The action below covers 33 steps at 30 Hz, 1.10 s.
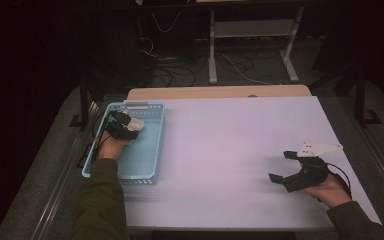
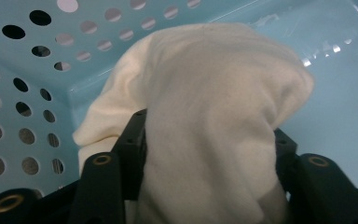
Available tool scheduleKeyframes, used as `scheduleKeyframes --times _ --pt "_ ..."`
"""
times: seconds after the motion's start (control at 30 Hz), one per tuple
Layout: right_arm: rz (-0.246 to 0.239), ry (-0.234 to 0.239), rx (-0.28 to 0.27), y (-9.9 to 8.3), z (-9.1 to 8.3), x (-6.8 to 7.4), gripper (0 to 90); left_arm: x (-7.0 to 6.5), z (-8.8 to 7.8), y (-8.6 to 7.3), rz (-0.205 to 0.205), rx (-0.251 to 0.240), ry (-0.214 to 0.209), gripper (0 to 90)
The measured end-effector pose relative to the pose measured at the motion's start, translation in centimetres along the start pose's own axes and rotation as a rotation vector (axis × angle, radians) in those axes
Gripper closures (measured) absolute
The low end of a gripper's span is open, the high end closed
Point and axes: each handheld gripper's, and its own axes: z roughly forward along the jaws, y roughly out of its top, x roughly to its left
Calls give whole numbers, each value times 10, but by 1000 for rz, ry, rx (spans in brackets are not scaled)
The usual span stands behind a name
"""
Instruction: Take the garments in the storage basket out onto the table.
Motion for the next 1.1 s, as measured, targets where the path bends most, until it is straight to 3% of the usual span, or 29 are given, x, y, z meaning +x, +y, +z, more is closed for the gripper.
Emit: scheduleKeyframes --times 0.17,0.4,0.67,1.1 --pt "-1 -1 0 0 0 0 0 0 -2 1 -6 3 1 565" --pt "3 -1 -2 0 0 -1 0 2 -6 2 -15 11 2 620" --pt "6 -3 -4 0 0 -1 0 7 -17 4 -49 7 6 622" --pt "7 -1 -4 0 0 -2 0 3 -36 12 -99 -39 -42 622"
